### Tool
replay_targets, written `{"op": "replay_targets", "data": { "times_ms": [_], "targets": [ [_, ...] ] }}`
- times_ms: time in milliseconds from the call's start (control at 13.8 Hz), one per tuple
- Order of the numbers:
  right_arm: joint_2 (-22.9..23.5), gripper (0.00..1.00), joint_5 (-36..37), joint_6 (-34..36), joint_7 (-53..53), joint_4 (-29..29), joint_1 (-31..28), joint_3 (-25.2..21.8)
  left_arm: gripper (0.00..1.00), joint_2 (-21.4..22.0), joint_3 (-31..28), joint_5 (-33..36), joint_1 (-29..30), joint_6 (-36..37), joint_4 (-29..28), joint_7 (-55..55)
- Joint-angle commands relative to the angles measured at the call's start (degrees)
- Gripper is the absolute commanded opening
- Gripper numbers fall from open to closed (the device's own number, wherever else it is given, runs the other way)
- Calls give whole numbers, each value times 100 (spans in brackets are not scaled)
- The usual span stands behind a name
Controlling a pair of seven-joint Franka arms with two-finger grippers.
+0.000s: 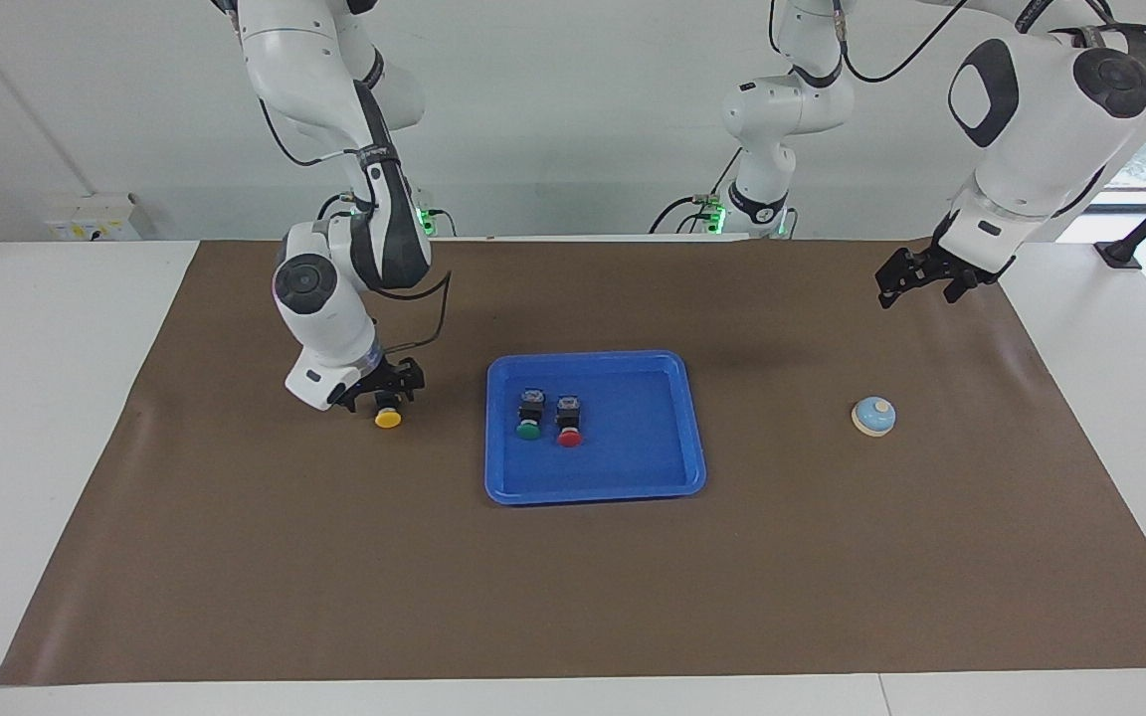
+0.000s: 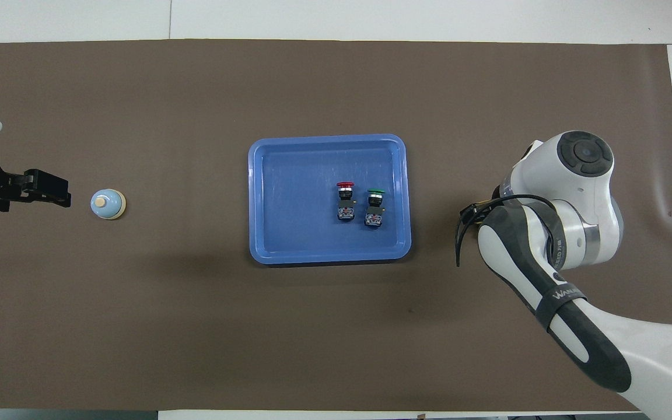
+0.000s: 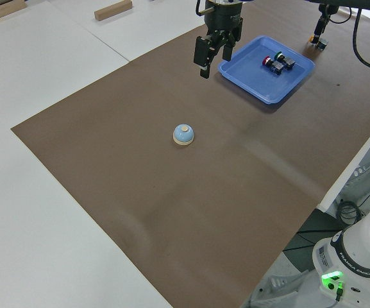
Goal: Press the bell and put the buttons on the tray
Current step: 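Grasp the yellow button and place it in the tray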
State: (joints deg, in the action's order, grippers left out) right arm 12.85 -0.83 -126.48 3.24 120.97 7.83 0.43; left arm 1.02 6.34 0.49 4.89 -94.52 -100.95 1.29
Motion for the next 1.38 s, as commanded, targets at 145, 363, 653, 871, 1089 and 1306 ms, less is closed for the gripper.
{"op": "replay_targets", "data": {
  "times_ms": [145, 363, 653, 871, 1089, 1306],
  "targets": [
    [-222, 62, -49, -236, 115, 322, -62, 36, 100, 65, -10, -5, 12, 39, -4, 20],
    [-239, 5, -58, -228, -235, 243, -19, 36, 100, 65, -2, -5, 12, 39, -4, 20],
    [-144, 0, -76, 411, -1016, -781, 358, 159, 100, 65, -2, 3, 12, 39, -4, 20],
    [85, 0, -198, 704, -2219, -1591, 1051, 159, 100, 65, -2, 3, 12, 39, -4, 20],
    [576, 0, -734, 696, -2870, -2426, 1579, 159, 100, 65, -2, 3, 12, 39, -4, 20],
    [1366, 0, -700, 678, -3864, -3384, 2239, 150, 100, 65, -2, 3, 12, 39, -4, 20]
  ]
}}
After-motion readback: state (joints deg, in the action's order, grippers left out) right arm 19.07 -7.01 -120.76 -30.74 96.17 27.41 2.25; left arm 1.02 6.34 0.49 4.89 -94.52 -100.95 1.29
